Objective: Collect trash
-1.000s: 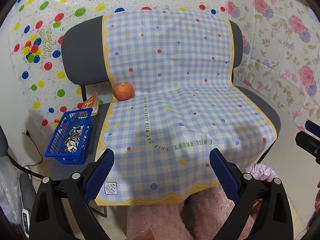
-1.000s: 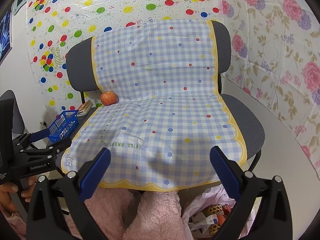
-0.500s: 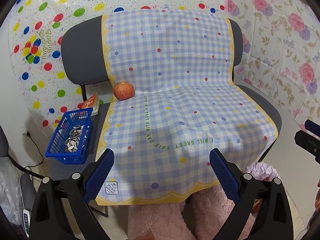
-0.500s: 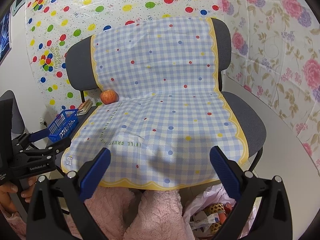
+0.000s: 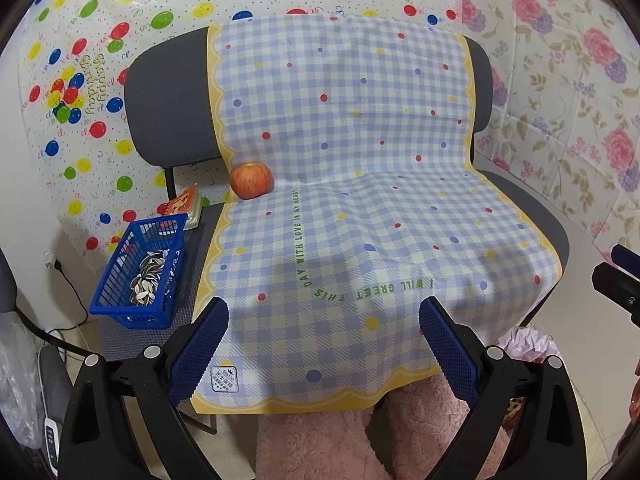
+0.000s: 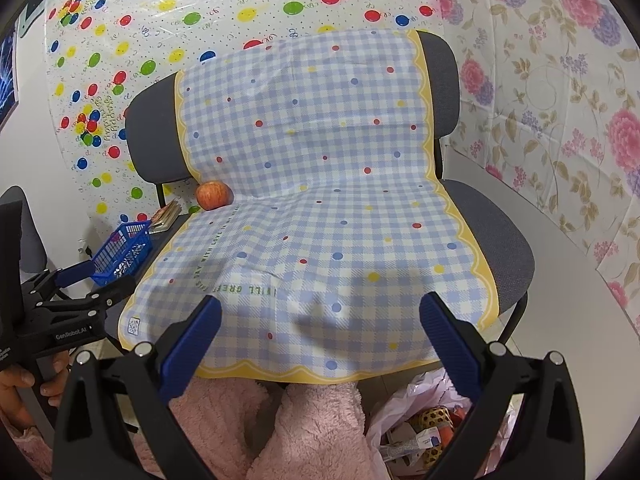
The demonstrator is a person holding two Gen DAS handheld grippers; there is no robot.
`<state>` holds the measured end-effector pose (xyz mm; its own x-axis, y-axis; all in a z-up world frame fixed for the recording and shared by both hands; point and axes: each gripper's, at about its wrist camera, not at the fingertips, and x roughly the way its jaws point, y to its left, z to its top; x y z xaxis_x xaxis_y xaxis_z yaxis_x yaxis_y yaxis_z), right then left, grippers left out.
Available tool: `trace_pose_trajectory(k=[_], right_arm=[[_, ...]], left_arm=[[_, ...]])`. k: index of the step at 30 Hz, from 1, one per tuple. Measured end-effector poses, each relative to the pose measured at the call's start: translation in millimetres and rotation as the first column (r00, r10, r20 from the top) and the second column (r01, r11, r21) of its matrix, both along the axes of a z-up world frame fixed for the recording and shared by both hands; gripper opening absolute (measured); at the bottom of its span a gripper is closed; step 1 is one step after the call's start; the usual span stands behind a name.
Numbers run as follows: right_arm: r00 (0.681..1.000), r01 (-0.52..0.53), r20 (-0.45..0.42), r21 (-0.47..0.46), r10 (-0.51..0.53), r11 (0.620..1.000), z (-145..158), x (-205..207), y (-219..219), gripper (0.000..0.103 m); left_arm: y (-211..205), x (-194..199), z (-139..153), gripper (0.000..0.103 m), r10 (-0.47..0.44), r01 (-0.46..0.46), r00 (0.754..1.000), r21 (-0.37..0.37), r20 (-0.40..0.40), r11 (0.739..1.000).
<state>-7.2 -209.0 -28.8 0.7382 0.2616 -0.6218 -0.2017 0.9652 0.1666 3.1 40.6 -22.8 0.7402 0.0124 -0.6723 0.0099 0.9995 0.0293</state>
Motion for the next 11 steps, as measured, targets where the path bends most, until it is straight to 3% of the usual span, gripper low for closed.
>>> trace_pose_trajectory(k=[5, 11], right_arm=[[1.0, 0.005, -0.003, 0.014, -0.005, 1.0, -12, 24, -7, 0.097], [0.995, 0.102, -0.008, -0.049, -0.102, 0.994, -55, 105, -28, 0.097]], left_arm=[[-1, 10, -8, 0.095, -0.066, 0.067, 0.998, -0.03, 0.009, 0.997], [-11, 28, -39, 0.097, -0.129, 0.129, 0.992, -0.099, 0.006, 0.987]])
